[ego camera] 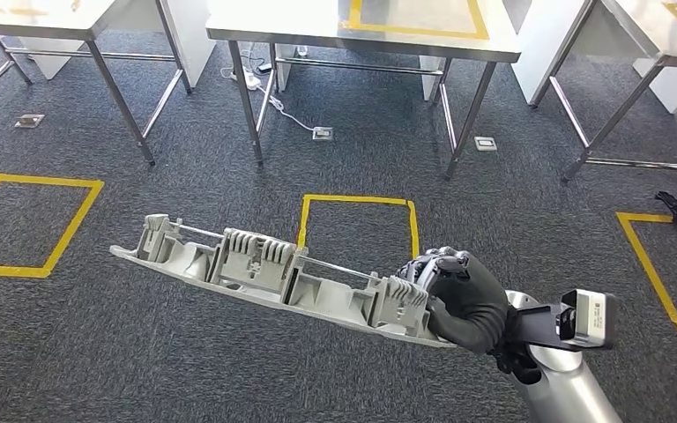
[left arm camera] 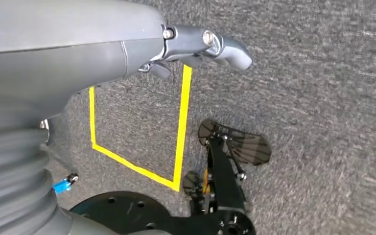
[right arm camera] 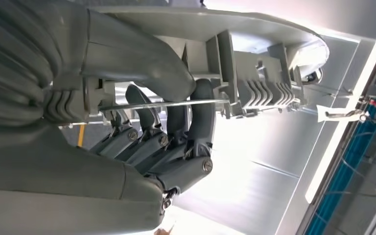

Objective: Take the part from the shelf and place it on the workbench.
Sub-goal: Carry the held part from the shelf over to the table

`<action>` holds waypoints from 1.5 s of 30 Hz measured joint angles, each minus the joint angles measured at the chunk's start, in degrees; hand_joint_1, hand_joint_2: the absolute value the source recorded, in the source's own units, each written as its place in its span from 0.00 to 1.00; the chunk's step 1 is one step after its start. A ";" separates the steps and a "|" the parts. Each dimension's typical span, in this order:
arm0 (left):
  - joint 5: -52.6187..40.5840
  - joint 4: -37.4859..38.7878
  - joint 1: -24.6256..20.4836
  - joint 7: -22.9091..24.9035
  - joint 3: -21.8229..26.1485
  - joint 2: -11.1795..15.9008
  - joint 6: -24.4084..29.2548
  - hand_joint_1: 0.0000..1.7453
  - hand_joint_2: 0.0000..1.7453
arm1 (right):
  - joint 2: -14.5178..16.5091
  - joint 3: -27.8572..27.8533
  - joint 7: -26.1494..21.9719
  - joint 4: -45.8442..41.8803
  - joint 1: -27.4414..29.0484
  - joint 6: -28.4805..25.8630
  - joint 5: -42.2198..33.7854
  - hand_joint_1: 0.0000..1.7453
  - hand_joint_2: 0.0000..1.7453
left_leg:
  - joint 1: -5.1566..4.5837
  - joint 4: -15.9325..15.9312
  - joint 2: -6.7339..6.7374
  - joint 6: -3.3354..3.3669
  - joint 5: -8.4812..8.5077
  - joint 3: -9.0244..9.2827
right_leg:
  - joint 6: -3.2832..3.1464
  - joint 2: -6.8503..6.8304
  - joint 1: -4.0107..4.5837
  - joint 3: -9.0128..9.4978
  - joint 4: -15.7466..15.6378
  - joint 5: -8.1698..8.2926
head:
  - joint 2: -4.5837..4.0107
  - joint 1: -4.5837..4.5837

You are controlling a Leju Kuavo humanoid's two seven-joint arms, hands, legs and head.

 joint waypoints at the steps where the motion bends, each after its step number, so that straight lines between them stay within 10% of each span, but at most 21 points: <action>1: 0.00 0.01 0.02 0.00 0.00 -0.01 0.00 0.00 1.00 | 0.01 0.00 0.03 0.00 0.00 0.00 0.02 1.00 1.00 | -0.23 -0.01 -0.03 0.05 -0.41 0.63 | -0.56 0.00 0.29 0.46 -2.72 2.43 | 0.00 0.09; 3: 0.00 0.02 -0.01 0.00 0.00 -0.16 0.00 0.00 1.00 | 0.03 -0.01 0.05 -0.01 -0.07 -0.01 0.02 1.00 1.00 | -0.59 -0.09 -0.03 0.05 -1.24 1.74 | -2.10 -0.11 1.13 2.59 -10.21 7.31 | 0.00 0.18; 9: 0.00 0.02 -0.03 0.00 0.00 -0.23 0.02 0.00 1.00 | 0.26 0.03 0.13 -0.06 -0.22 -0.02 0.08 1.00 1.00 | -0.93 1.41 0.18 -1.60 -1.91 2.76 | -3.58 -0.16 1.14 5.97 -15.95 9.01 | 0.00 0.04; 14: 0.00 0.05 -0.08 0.00 0.00 -0.15 0.04 0.00 1.00 | 0.78 0.10 0.14 -0.06 -0.38 0.01 0.02 1.00 1.00 | 0.05 13.79 0.16 -3.22 -7.14 -5.43 | -3.77 -0.07 0.51 7.57 -16.34 7.91 | 0.00 -0.71; 18: 0.00 0.08 0.05 0.00 0.00 -0.04 0.05 0.00 1.00 | 0.87 0.12 0.17 -0.06 -0.24 0.02 0.03 1.00 1.00 | 0.85 3.89 0.11 -4.45 0.51 -3.32 | -2.65 0.05 -0.09 8.95 -15.81 6.50 | 0.00 -0.96; 25: 0.00 0.11 0.13 -0.01 0.00 -0.18 0.07 0.00 1.00 | 1.09 0.10 0.17 -0.10 -0.48 0.02 0.02 1.00 1.00 | 0.83 -0.20 -0.07 -1.25 1.87 -1.64 | -0.32 0.00 -0.11 7.98 -13.06 4.20 | 0.00 -0.81; 28: 0.00 0.08 0.00 -0.15 0.00 -0.17 0.09 0.00 1.00 | 1.09 0.08 0.07 -0.10 -0.56 -0.02 0.03 1.00 1.00 | 0.78 -0.27 -0.01 -0.61 1.38 -1.21 | 0.10 -0.05 -0.15 1.70 -2.02 0.03 | 0.00 -0.40; 30: -0.02 0.08 0.02 -0.39 0.00 -0.17 0.08 0.00 1.00 | 1.09 0.08 -0.11 -0.10 -0.35 -0.06 0.24 1.00 1.00 | 0.66 -0.26 -0.05 -0.52 0.99 -0.82 | -0.02 -0.05 -0.12 -1.19 1.43 0.43 | -0.01 -0.37; 35: -0.52 0.10 -0.06 -0.64 0.00 -0.29 0.08 0.00 1.00 | 1.36 0.04 -0.72 -0.38 -0.51 -0.15 0.46 1.00 1.00 | 0.41 -0.32 -0.16 -1.25 -0.21 0.69 | -1.70 -0.38 0.75 4.73 -14.15 9.28 | 0.00 -0.09; 40: -0.84 0.05 -0.18 -0.92 0.00 -0.11 0.00 0.00 1.00 | 1.77 0.01 -0.86 -0.64 -0.86 -0.25 0.41 1.00 1.00 | 0.32 0.36 0.28 -2.86 -1.51 0.94 | -2.80 0.05 0.57 6.15 -16.11 8.92 | 0.00 -0.15; 45: -0.95 0.03 -0.02 -0.99 0.00 0.08 -0.09 0.00 1.00 | 2.38 0.08 -1.09 -0.93 -0.02 -0.86 0.80 1.00 1.00 | 0.51 14.79 0.27 -3.76 -6.46 -7.30 | -3.48 0.24 0.29 7.46 -16.48 8.07 | 0.00 -0.81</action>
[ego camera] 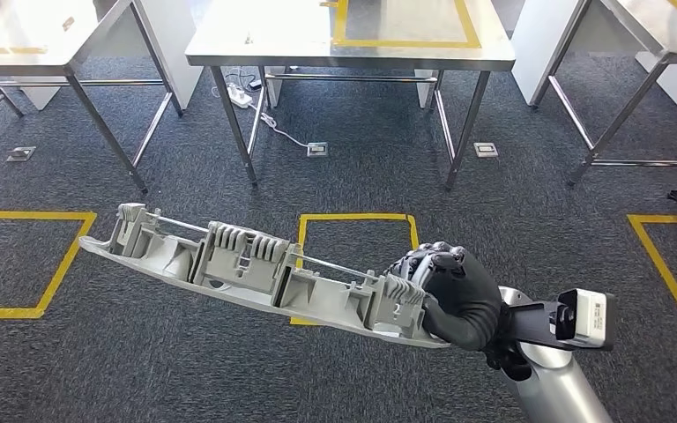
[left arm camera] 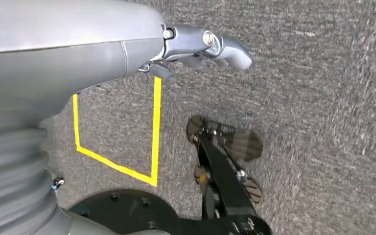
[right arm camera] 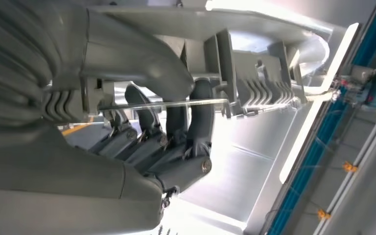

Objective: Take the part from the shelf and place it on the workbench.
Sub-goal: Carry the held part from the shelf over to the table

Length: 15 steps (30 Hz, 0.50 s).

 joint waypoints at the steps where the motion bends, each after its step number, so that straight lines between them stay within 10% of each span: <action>1: -0.01 0.00 0.08 0.00 0.00 0.03 0.00 0.00 1.00 | 0.02 -0.01 -0.03 0.00 0.24 -0.04 0.13 1.00 1.00 | 0.04 -0.46 0.00 -0.08 1.26 -0.24 | 0.11 0.15 -0.03 0.29 0.04 -0.24 | 0.00 -0.05; 5: -0.02 0.00 0.09 -0.01 0.00 0.12 0.00 0.00 1.00 | 0.18 0.04 -0.29 -0.01 0.53 -0.10 0.39 1.00 1.00 | 0.22 -13.47 -0.39 0.22 8.52 5.00 | 1.13 0.74 -0.02 1.33 0.67 -1.55 | 0.00 -0.24; 10: -0.39 -0.01 0.13 -0.22 0.00 -0.06 -0.09 0.00 1.00 | 0.50 -0.01 -0.81 -0.26 0.88 -0.20 1.49 1.00 1.00 | 0.13 -15.32 -0.34 2.32 8.26 6.14 | 2.68 0.83 -0.06 1.11 1.73 -2.68 | 0.00 -0.01; 15: -0.97 -0.02 0.15 -0.57 0.00 -0.10 -0.31 0.00 1.00 | 0.86 -0.05 -0.77 -0.57 1.47 -0.64 2.50 1.00 1.00 | 0.22 -15.42 0.02 3.19 7.51 6.81 | 3.50 0.16 -0.21 -7.91 17.26 -8.17 | 0.00 0.62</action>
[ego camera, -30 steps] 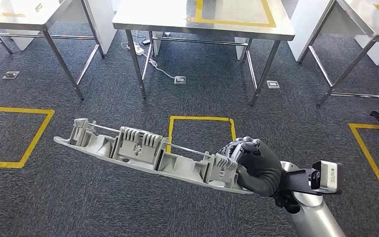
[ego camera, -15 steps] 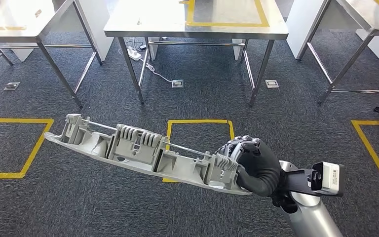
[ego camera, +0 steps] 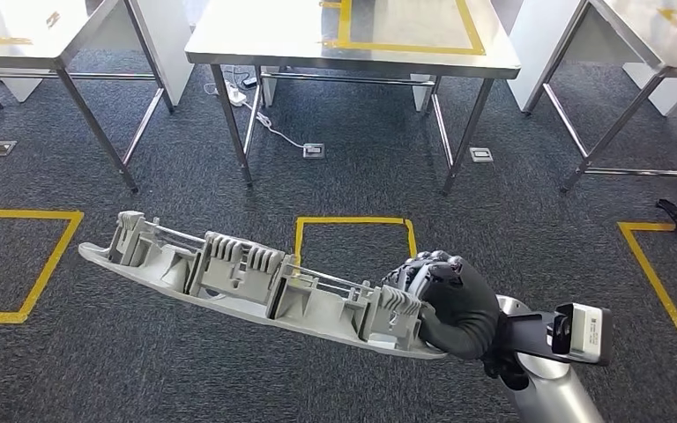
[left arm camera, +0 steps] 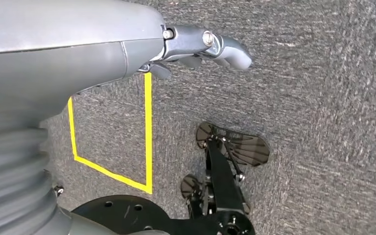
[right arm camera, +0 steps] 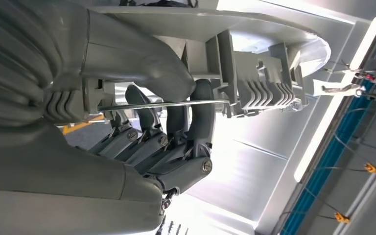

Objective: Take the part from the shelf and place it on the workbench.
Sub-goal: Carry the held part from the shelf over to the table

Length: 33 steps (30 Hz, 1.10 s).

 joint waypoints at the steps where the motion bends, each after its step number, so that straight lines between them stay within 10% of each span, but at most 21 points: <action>1: -0.02 0.00 0.02 0.00 0.00 0.00 -0.02 0.00 1.00 | 0.10 0.00 0.04 -0.01 0.18 -0.16 0.28 1.00 1.00 | -0.01 0.00 0.02 -0.04 -0.22 0.27 | -0.09 -0.02 0.01 -0.62 0.16 1.03 | 0.00 0.07; 5: -0.10 0.03 0.01 -0.01 0.00 -0.09 -0.12 0.00 1.00 | 0.46 0.02 0.08 -0.26 0.38 -0.43 0.92 1.00 1.00 | -0.09 -0.01 -0.03 -0.69 -1.34 1.65 | -1.30 -0.56 0.45 4.81 -13.41 9.01 | 0.00 0.44; 11: -0.13 0.01 -0.14 -0.07 -0.01 0.02 -0.25 0.00 1.00 | 0.78 -0.04 0.05 -0.59 0.36 -0.40 1.04 1.00 1.00 | -0.25 1.38 0.28 -2.55 -3.20 1.74 | -3.03 -0.41 0.39 7.00 -17.06 8.67 | 0.00 0.38; 15: -0.15 0.04 0.04 -0.14 -0.02 0.15 -0.39 0.00 1.00 | 0.87 0.00 -0.01 -0.63 0.46 -0.40 0.85 1.00 1.00 | -0.25 15.29 0.20 -2.99 -8.19 -6.08 | -3.75 -0.33 0.35 8.53 -17.25 7.49 | 0.00 -0.15; 17: -0.16 0.04 0.18 -0.14 -0.02 0.25 -0.39 0.00 1.00 | 0.87 0.01 0.02 -0.63 0.61 -0.40 0.83 1.00 1.00 | -0.26 14.76 0.20 -2.95 -5.58 -6.98 | -3.64 -0.17 0.38 9.57 -17.24 6.69 | 0.00 -0.25; 20: -0.16 0.05 0.22 -0.14 -0.02 0.33 -0.39 0.00 1.00 | 0.89 0.02 0.01 -0.64 0.63 -0.40 0.81 1.00 1.00 | -0.32 3.37 0.14 -2.41 1.31 -2.74 | -3.01 -0.02 0.52 11.32 -17.11 5.17 | 0.00 -0.44; 24: -0.15 0.07 0.26 -0.14 -0.02 0.23 -0.39 0.00 1.00 | 0.94 0.06 0.03 -0.68 0.59 -0.40 0.83 1.00 1.00 | -0.45 -0.19 0.02 -1.03 1.40 -1.08 | -1.76 0.15 0.74 11.88 -16.63 4.49 | 0.00 -0.29; 27: -0.13 0.07 0.21 -0.16 -0.02 0.12 -0.39 0.00 1.00 | 0.95 0.05 0.02 -0.73 0.42 -0.40 0.81 1.00 1.00 | -0.18 -0.44 -0.05 -0.05 0.69 0.10 | -0.82 -0.13 0.52 9.61 -11.69 2.85 | 0.00 -0.01; 30: -0.10 0.07 0.22 -0.19 -0.02 0.14 -0.39 0.00 1.00 | 0.95 0.05 -0.01 -0.74 0.43 -0.38 0.78 1.00 1.00 | -0.15 -0.45 -0.06 0.14 -0.34 1.01 | -0.31 -0.25 0.27 2.40 -1.35 -0.67 | 0.00 0.24; 33: -0.10 0.08 0.34 -0.19 -0.02 0.08 -0.39 0.00 1.00 | 0.93 0.05 0.05 -0.74 0.53 -0.38 0.82 1.00 1.00 | -0.16 -0.45 -0.10 -0.09 -1.67 2.78 | -0.67 -0.30 0.22 0.92 -4.03 3.90 | 0.00 0.30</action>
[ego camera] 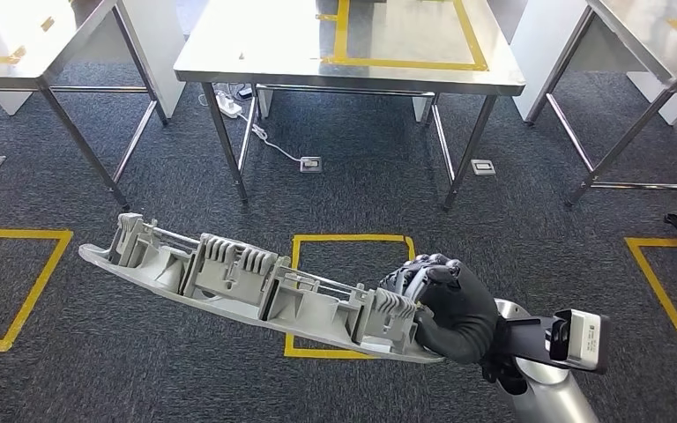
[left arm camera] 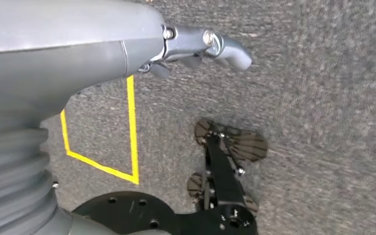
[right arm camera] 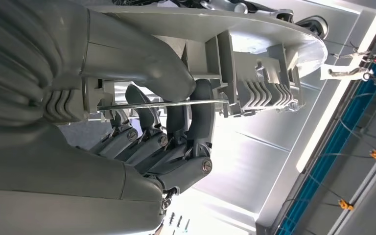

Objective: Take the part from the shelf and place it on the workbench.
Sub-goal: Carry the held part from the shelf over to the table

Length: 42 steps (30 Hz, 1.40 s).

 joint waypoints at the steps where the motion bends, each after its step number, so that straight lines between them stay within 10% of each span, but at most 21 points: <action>1: 0.00 0.01 0.02 0.00 0.00 -0.06 0.00 0.00 1.00 | 0.00 0.00 -0.01 -0.01 -0.01 0.01 -0.01 1.00 1.00 | 0.00 -0.04 0.00 -0.13 -0.51 0.65 | -0.28 -0.10 0.06 1.25 -4.18 3.07 | 0.00 0.03; 4: 0.01 0.01 -0.05 0.00 0.00 -0.19 0.01 0.00 1.00 | 0.00 0.00 -0.07 -0.01 0.03 0.02 -0.06 1.00 1.00 | -0.13 -0.34 0.03 -1.04 -1.68 2.08 | -1.21 -0.41 0.60 3.79 -11.76 5.91 | 0.00 0.07; 8: 0.15 0.01 -0.09 -0.02 0.00 -0.20 0.03 0.00 1.00 | 0.07 0.03 -0.01 -0.03 -0.01 0.13 -0.03 1.00 1.00 | -0.23 1.53 0.22 -2.45 -1.90 2.92 | -2.79 -0.20 0.40 5.85 -12.73 5.42 | 0.00 -0.17; 13: 0.22 0.03 -0.17 -0.04 0.00 -0.22 0.12 0.00 1.00 | 0.33 0.17 -0.04 -0.04 -0.16 0.20 -0.08 1.00 1.00 | -0.14 15.37 0.19 -3.14 -7.53 -6.74 | -3.71 -0.01 0.51 8.20 -12.90 3.48 | 0.00 -0.94; 18: 0.26 0.03 0.14 -0.04 0.00 -0.07 0.22 0.00 1.00 | 0.40 0.33 -0.06 -0.03 -0.22 0.26 -0.10 1.00 1.00 | -0.35 2.36 0.21 -2.26 2.29 -5.13 | -3.02 0.23 0.68 11.20 -12.78 0.93 | 0.00 -1.20; 23: 0.28 0.02 0.26 -0.04 0.00 -0.15 0.22 0.00 1.00 | 0.48 0.48 -0.01 -0.04 -0.39 0.28 -0.08 1.00 1.00 | -0.28 0.07 0.05 -0.36 3.34 -3.46 | -1.35 0.23 0.76 11.42 -10.74 0.01 | 0.00 -1.10; 28: 0.28 -0.01 0.12 -0.04 0.00 -0.19 0.24 0.00 1.00 | 0.49 0.51 0.11 -0.07 -0.82 -0.04 -0.07 1.00 1.00 | -0.08 -0.15 -0.05 0.23 1.92 -1.77 | 0.14 0.03 -0.02 1.43 3.40 -4.90 | 0.00 -0.49; 30: 0.27 0.00 0.20 -0.04 0.00 -0.21 0.24 0.00 1.00 | 0.50 0.52 0.33 -0.07 -0.76 -0.20 0.14 1.00 1.00 | -0.01 -0.15 -0.10 -0.03 1.07 -0.72 | 0.24 -0.03 -0.27 0.24 1.86 -2.56 | 0.00 -0.37; 33: 0.26 0.01 0.13 -0.04 0.00 -0.26 0.24 0.00 1.00 | 0.49 0.54 0.61 -0.08 -0.78 -0.56 0.32 1.00 1.00 | 0.12 -0.21 -0.12 -0.72 -0.28 1.01 | -0.27 -0.37 -0.18 3.49 -8.98 4.44 | 0.00 -0.10; 38: 0.23 -0.01 0.03 0.02 0.00 -0.23 0.24 0.00 1.00 | 0.46 0.52 0.81 -0.16 -0.46 -1.19 0.30 1.00 1.00 | 0.05 0.60 0.09 -2.67 -0.90 2.42 | -2.39 -0.21 -0.08 5.78 -12.70 5.21 | 0.00 -0.14; 42: 0.24 0.04 -0.19 0.05 0.00 -0.33 0.24 0.00 1.00 | 0.45 0.50 0.49 -0.22 -0.01 -1.16 0.29 1.00 1.00 | 0.09 12.46 0.15 -3.26 -5.39 -4.50 | -3.37 -0.20 -0.01 7.40 -12.85 4.36 | 0.00 -0.81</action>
